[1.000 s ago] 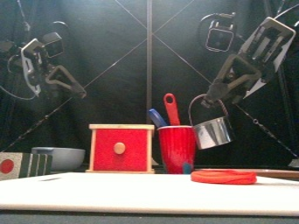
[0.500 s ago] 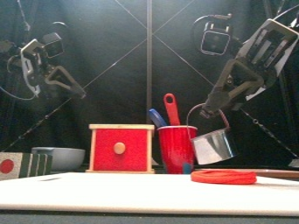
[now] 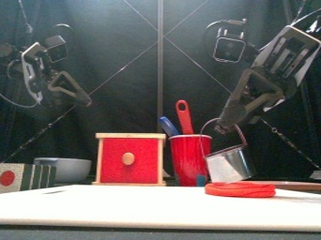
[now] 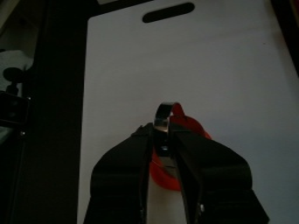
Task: Get the cutter from the drawer then cut the dough then place the extra dough in the bowl
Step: Cut the dough
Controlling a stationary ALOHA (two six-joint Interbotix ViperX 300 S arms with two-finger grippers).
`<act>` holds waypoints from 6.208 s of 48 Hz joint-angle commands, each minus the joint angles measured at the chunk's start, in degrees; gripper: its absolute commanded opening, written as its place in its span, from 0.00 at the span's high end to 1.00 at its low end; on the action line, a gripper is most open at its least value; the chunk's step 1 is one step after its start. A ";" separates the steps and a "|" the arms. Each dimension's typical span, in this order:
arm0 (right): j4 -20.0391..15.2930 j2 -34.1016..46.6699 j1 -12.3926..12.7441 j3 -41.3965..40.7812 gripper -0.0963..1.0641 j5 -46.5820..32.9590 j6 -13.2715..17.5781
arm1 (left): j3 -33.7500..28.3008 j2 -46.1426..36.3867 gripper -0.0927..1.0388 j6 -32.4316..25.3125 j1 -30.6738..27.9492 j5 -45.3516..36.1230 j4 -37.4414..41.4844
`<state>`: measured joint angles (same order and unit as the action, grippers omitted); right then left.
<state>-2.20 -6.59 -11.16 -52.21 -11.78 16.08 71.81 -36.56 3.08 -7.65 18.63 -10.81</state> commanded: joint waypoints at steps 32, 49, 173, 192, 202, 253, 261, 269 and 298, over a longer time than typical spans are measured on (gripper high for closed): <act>-0.97 -0.79 -0.09 -0.53 0.38 3.43 0.00 | -0.62 -0.09 0.59 0.00 0.09 0.53 0.00; -0.88 -0.88 -0.09 0.09 0.29 6.24 0.00 | -0.62 0.00 0.59 -0.09 0.09 0.53 0.09; 6.68 -40.96 19.07 -21.53 0.12 -4.48 -3.34 | -5.36 18.63 0.52 -0.53 7.12 20.74 8.17; 0.88 -40.34 14.85 -25.66 0.12 -9.40 -3.16 | -6.06 20.92 0.52 -0.62 8.70 21.18 8.26; -3.52 -38.58 10.90 -26.10 0.12 -9.58 -3.60 | -7.29 24.35 0.52 -0.62 9.40 21.45 8.53; 7.56 -37.71 9.05 -14.33 0.12 -6.59 -3.25 | -10.55 29.53 0.52 -0.70 8.96 21.71 10.20; 2.55 -35.51 6.94 -17.67 0.12 -10.72 -3.43 | -10.55 29.62 0.52 -0.70 8.96 21.71 10.11; 0.44 -31.55 5.89 -18.37 0.12 -12.74 -3.60 | -10.72 29.53 0.52 -0.70 8.96 21.71 10.11; -9.58 -17.40 4.22 -20.48 0.12 -24.61 -11.07 | -11.25 30.94 0.52 -0.70 8.96 21.71 10.20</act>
<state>-9.40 -24.52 -5.19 -72.69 -33.57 5.27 62.14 -5.54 2.46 1.41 39.81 -0.70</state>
